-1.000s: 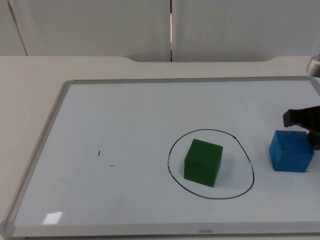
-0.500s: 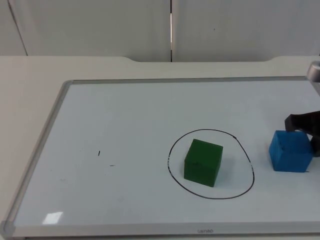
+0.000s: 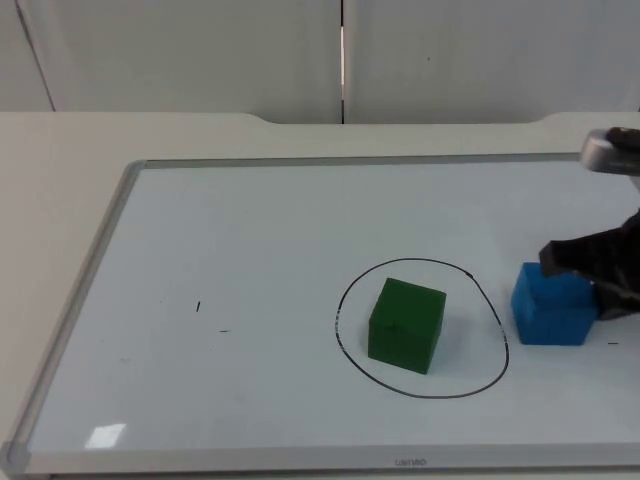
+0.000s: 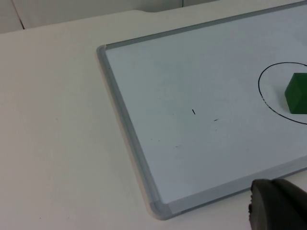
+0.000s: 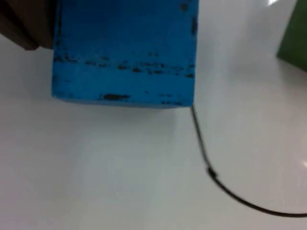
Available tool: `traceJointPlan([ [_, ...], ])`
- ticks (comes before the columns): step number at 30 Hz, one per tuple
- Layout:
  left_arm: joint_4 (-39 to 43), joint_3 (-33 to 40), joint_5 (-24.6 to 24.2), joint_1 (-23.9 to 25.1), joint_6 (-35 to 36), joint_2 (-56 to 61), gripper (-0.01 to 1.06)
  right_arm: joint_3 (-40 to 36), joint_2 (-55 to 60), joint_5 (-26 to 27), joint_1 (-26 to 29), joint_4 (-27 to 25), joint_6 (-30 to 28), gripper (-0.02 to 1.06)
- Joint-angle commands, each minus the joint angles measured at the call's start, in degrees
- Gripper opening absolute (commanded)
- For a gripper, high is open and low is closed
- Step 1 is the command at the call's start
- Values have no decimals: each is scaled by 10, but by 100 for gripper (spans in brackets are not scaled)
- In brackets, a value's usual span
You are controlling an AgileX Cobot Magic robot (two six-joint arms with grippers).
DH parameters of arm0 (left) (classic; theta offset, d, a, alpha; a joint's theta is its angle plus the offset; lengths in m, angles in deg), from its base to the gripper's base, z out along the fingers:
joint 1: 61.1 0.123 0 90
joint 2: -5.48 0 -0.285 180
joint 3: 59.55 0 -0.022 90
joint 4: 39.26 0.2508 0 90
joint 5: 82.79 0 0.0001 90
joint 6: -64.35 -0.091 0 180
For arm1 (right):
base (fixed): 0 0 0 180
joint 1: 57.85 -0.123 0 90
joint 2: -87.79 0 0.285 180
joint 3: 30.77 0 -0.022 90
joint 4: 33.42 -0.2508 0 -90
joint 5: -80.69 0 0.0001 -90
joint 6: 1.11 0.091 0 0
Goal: Push the two cubes into the marked area.
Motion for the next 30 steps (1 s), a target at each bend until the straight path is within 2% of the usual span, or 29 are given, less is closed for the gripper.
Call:
traceJointPlan([
  [1,3,3,7,0,5,3,0,3,1,18,-14,1,5,2],
  [12,3,3,7,0,5,3,0,3,1,22,-31,1,29,2],
  [30,4,3,7,0,5,3,0,3,1,50,-73,-18,36,2],
])
